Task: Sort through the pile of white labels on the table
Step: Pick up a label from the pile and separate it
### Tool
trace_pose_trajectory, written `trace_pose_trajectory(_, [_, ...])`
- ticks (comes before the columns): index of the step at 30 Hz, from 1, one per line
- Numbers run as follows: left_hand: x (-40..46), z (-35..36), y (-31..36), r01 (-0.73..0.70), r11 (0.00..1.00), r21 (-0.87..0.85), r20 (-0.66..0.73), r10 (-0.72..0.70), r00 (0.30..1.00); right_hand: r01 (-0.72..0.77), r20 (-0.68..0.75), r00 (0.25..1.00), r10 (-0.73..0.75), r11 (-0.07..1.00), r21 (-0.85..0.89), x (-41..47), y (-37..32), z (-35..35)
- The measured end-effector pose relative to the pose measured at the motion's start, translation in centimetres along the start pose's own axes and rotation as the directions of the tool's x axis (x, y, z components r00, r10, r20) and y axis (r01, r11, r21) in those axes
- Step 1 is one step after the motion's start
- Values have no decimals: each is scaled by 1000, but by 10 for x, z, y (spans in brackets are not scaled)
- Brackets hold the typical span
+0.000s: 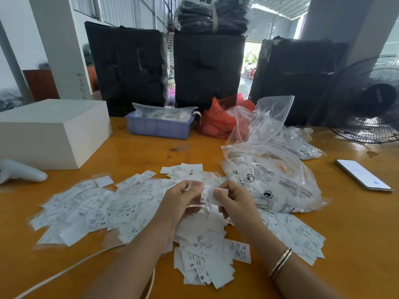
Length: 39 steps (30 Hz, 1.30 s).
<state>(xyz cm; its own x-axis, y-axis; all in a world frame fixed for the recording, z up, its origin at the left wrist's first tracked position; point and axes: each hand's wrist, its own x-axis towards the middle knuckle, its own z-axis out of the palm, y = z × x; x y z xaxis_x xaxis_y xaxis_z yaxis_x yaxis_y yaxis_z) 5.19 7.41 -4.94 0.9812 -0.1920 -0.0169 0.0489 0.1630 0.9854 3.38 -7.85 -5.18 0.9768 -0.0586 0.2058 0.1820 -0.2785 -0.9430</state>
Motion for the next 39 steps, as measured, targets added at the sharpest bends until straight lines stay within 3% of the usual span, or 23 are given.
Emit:
trace_pose_trajectory(7, [2, -1, -3, 11, 1000, -14, -134, -13, 991, 50, 4, 999, -50, 993, -109, -1, -3, 0])
trace_pose_trajectory(12, [1, 3, -7, -24, 991, 128, -85, 35, 996, -8, -11, 1000, 7, 998, -67, -1, -2, 3])
trace_pose_trajectory(15, [1, 1, -4, -24, 995, 94, -70, 31, 997, -47, -14, 999, 47, 999, 9, -1, -3, 3])
trace_pose_trajectory(21, [2, 0, -4, 10, 998, 59, -107, -4, 994, 47, -3, 999, -48, 985, -164, -1, -3, 1])
trace_pose_trajectory(26, [1, 1, -7, -44, 997, 67, -148, 54, 988, 45, 1, 999, -46, 981, -190, 0, -1, 4])
trace_pose_trajectory(32, [0, 5, -6, -46, 996, 80, -124, 56, 991, 15, -73, 997, -30, 979, -203, 0, 0, 4])
trace_pose_trajectory(39, [1, 3, -4, -54, 998, 31, -51, 56, 997, 39, -20, 999, -44, 983, -182, -2, -5, 5])
